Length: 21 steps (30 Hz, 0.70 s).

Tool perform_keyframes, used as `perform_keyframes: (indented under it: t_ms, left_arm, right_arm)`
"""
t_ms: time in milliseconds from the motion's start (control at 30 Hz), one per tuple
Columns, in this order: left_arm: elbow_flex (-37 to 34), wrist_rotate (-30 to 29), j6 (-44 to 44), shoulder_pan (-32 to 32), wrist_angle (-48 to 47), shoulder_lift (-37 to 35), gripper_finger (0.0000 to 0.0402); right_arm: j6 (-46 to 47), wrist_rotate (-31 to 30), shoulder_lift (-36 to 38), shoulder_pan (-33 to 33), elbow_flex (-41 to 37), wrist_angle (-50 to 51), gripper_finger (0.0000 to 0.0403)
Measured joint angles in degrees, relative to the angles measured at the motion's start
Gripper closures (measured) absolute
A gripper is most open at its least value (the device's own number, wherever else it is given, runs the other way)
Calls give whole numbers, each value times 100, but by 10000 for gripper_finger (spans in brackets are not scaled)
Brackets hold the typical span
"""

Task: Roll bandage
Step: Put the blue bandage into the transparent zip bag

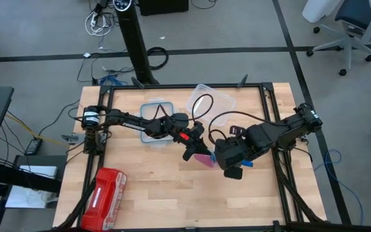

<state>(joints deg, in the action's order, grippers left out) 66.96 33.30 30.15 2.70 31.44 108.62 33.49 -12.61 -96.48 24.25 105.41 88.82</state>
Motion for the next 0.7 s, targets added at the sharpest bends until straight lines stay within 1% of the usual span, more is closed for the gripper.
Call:
perform_keyframes:
  t_ms: [100, 200, 333, 700]
  left_arm:
    - [0, 46, 4, 0, 2, 0, 401]
    - [0, 94, 7, 0, 0, 0, 401]
    - [0, 117, 8, 0, 26, -1, 401]
    - [0, 199, 9, 0, 39, 0, 401]
  right_arm:
    - [-163, 75, -3, -52, -69, 2, 240]
    - [-111, 205, -8, -96, -142, -8, 236]
    - [-122, 352, -5, -79, -363, -109, 222]
    - [-71, 388, -5, -85, -683, -133, 132]
